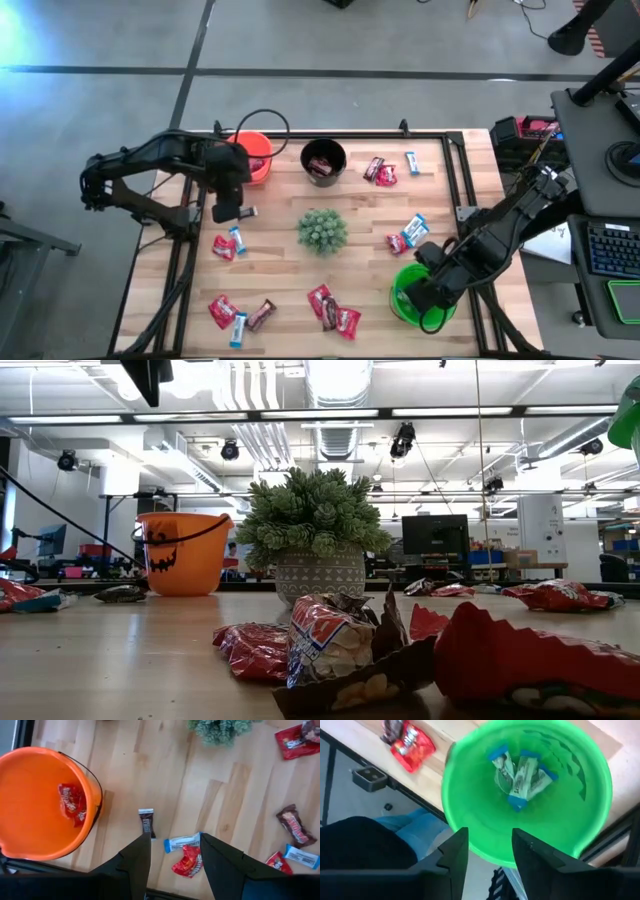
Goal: Sort candy
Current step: Put the brown chocolate into the black bucket
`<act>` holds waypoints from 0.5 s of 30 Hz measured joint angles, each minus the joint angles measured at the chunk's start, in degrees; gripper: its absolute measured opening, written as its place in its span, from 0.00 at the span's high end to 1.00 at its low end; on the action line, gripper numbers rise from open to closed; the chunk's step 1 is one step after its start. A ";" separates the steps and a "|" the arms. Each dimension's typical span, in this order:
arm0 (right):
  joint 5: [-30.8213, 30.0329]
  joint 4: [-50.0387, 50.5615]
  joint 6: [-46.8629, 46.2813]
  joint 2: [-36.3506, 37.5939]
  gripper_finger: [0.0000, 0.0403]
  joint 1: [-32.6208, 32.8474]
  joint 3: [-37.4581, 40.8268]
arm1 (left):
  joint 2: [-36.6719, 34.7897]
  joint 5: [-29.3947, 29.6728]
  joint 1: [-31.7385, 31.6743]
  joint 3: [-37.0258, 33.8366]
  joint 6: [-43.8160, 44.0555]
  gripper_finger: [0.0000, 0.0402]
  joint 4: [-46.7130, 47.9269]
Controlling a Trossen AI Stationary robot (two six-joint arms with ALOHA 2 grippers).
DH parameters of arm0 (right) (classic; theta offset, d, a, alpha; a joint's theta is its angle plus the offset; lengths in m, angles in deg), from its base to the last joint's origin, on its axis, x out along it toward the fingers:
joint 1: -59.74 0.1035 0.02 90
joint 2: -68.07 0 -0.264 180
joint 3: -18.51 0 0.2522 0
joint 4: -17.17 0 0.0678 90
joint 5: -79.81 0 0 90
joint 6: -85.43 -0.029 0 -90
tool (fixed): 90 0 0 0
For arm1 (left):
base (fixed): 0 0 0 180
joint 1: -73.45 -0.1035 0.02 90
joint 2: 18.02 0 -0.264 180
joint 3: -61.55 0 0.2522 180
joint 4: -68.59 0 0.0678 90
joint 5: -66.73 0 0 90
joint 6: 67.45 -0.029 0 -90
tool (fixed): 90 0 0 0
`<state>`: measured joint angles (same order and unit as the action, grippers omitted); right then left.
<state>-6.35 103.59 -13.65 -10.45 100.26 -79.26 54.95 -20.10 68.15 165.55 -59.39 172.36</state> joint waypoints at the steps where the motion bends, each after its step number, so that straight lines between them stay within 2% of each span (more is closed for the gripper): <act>1: -0.70 -0.15 0.89 0.00 0.64 -0.35 0.00 | -0.18 -0.12 0.00 0.00 -0.01 0.62 0.00; 9: -8.30 -5.46 14.38 0.00 0.66 -4.55 -0.04 | -2.02 -0.22 0.00 -0.02 -0.11 0.62 0.00; 15: -9.99 -11.63 28.20 -0.09 0.66 -8.42 -0.04 | -2.95 -0.20 0.00 -0.02 0.20 0.62 0.00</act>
<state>-16.34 91.95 14.54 -10.54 91.84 -79.30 52.00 -20.31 68.15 165.53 -59.18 172.36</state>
